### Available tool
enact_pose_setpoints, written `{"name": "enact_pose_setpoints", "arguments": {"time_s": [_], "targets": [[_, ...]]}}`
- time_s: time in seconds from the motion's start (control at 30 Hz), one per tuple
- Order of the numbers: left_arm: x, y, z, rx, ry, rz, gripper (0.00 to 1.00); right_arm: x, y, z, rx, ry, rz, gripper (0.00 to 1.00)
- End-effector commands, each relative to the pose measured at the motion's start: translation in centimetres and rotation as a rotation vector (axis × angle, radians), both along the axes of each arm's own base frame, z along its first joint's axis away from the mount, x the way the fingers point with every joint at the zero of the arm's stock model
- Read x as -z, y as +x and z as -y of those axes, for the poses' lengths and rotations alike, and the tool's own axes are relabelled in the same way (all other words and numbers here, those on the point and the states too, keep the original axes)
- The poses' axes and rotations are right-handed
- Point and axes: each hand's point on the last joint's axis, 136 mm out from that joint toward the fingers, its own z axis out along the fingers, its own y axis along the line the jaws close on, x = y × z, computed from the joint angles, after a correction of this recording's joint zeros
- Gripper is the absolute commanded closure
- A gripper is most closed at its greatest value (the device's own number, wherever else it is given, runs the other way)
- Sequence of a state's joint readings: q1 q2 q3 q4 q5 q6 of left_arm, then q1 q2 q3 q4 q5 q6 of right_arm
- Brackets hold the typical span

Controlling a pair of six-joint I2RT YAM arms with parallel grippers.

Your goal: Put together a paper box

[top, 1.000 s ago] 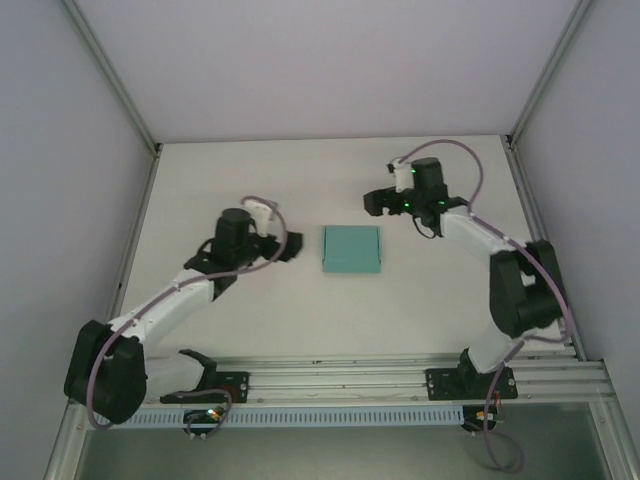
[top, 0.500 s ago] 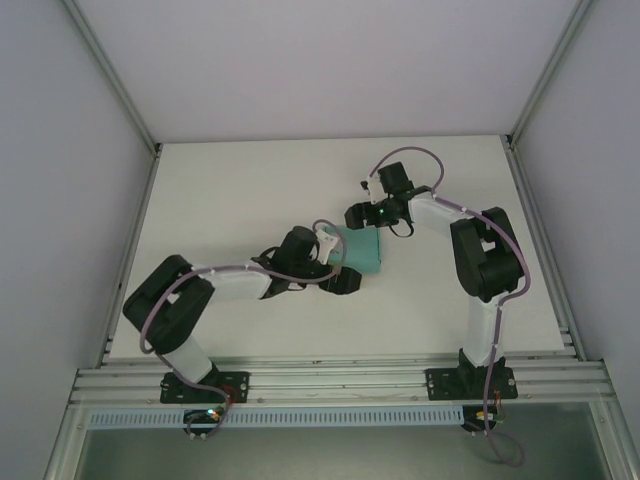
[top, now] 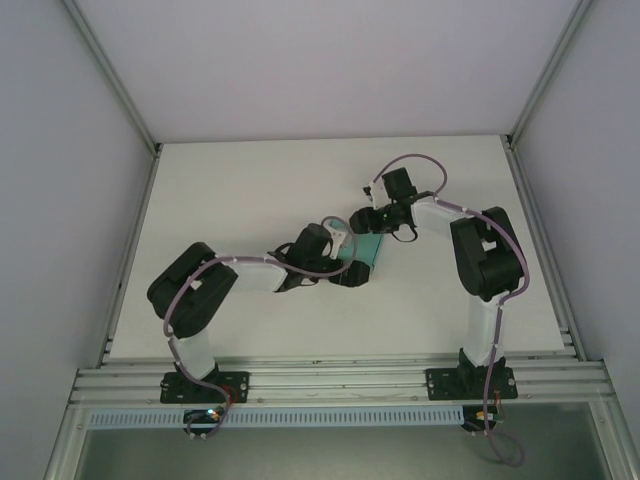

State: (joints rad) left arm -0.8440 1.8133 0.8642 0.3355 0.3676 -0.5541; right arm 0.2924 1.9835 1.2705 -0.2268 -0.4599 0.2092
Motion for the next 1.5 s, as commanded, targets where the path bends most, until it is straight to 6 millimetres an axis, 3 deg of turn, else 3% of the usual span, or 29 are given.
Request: {"name": "enact_pose_setpoints", "arguments": {"time_s": [0.0, 0.07, 0.17, 0.27, 0.4, 0.57, 0.87, 1.03, 1.2, 1.33, 1.47], "targets": [[-1.8, 1.9, 2.6, -0.009, -0.113, 0.100, 0.00, 3.8, -5.2, -2.3, -0.104, 0.043, -0.221, 0.43], [-1.7, 2.6, 3.1, -0.025, -0.114, 0.103, 0.06, 4.4, -5.7, -2.4, -0.117, 0.032, -0.245, 0.49], [-1.7, 3.2, 3.7, -0.058, -0.116, 0.123, 0.28, 4.9, -6.0, -2.6, -0.126, 0.034, -0.259, 0.56], [-1.3, 4.2, 3.7, -0.134, -0.088, 0.144, 0.35, 5.3, -6.4, -3.0, -0.146, 0.037, -0.274, 0.58], [-1.4, 5.4, 3.8, -0.220, -0.093, 0.161, 0.35, 5.4, -7.1, -3.5, -0.180, 0.014, -0.286, 0.64], [-1.1, 6.9, 4.1, -0.287, -0.103, 0.180, 0.44, 5.8, -8.2, -3.8, -0.181, 0.013, -0.344, 0.66], [-2.8, 7.4, 4.9, -0.256, -0.129, 0.290, 0.44, 6.6, -9.3, -3.9, -0.184, 0.008, -0.387, 0.68], [-3.2, 6.4, 4.6, -0.231, -0.115, 0.298, 0.40, 5.4, -6.9, -2.3, -0.103, -0.066, -0.319, 0.65], [-2.0, 4.7, 3.1, -0.221, -0.078, 0.281, 0.38, 2.8, -2.9, -1.1, -0.032, -0.103, -0.225, 0.47], [-1.3, 3.5, 2.3, -0.212, -0.058, 0.266, 0.36, 1.6, 0.4, 0.3, 0.011, -0.142, -0.164, 0.44], [-0.9, 2.3, 2.2, -0.188, -0.046, 0.264, 0.33, 0.3, 2.3, 0.3, -0.003, -0.133, -0.118, 0.36]]}}
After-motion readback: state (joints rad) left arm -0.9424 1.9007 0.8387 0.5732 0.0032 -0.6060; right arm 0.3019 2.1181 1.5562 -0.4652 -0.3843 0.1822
